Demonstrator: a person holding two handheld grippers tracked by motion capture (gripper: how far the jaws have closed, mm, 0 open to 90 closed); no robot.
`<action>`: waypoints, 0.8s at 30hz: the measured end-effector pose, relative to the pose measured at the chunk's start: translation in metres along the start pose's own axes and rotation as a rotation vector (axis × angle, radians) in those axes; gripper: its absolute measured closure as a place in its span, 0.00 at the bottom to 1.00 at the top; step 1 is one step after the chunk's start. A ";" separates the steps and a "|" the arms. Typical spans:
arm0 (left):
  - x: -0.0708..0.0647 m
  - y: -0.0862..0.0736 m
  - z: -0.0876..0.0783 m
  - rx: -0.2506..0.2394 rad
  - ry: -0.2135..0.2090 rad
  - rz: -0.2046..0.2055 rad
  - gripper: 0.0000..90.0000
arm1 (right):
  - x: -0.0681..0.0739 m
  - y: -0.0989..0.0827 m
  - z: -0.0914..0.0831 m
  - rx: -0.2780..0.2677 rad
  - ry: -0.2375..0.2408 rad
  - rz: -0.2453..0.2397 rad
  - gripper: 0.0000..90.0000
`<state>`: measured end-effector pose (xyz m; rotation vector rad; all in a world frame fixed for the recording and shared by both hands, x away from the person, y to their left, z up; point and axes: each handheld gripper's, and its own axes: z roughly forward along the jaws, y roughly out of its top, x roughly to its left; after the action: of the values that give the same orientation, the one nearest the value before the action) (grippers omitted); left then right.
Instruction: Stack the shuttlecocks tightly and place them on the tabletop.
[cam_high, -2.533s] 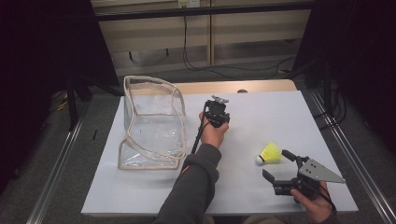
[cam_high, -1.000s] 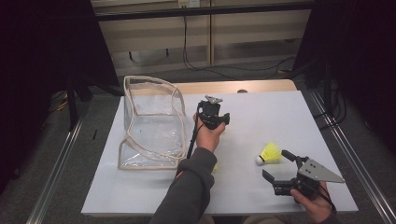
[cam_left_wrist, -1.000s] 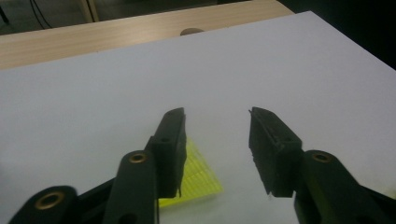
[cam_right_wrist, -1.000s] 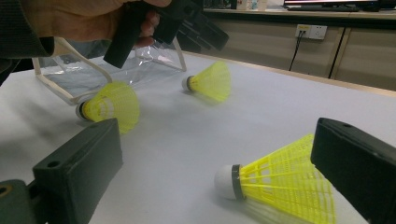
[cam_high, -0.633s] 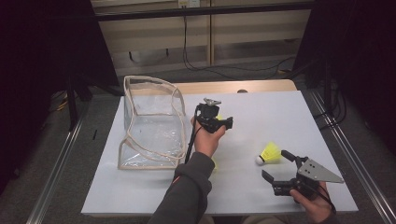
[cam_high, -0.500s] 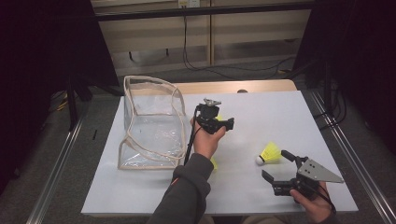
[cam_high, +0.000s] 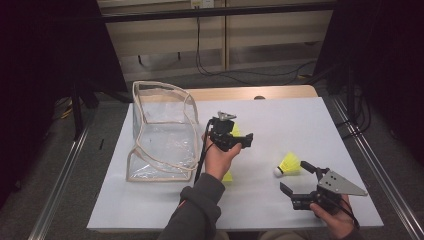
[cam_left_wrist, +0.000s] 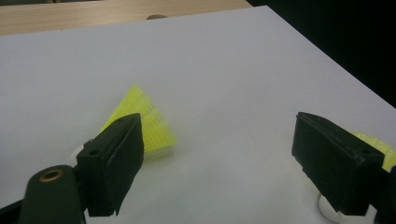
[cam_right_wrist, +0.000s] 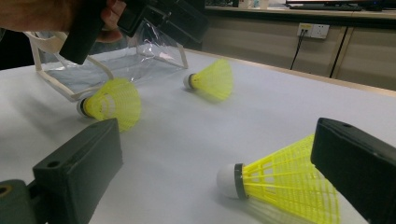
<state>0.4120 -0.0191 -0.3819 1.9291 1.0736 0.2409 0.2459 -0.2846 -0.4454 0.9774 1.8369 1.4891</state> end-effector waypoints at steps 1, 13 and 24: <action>0.000 -0.001 0.000 0.004 -0.004 -0.006 0.18 | 0.000 0.000 0.000 0.000 0.001 0.000 0.02; -0.005 -0.015 -0.004 0.007 -0.039 0.012 0.14 | 0.000 0.000 0.000 0.004 0.001 -0.001 0.02; -0.012 -0.022 -0.009 -0.001 -0.070 0.024 0.12 | 0.000 0.000 0.001 0.007 0.002 -0.001 0.02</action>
<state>0.3871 -0.0176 -0.3913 1.9361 1.0049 0.1853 0.2464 -0.2839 -0.4458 0.9793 1.8450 1.4844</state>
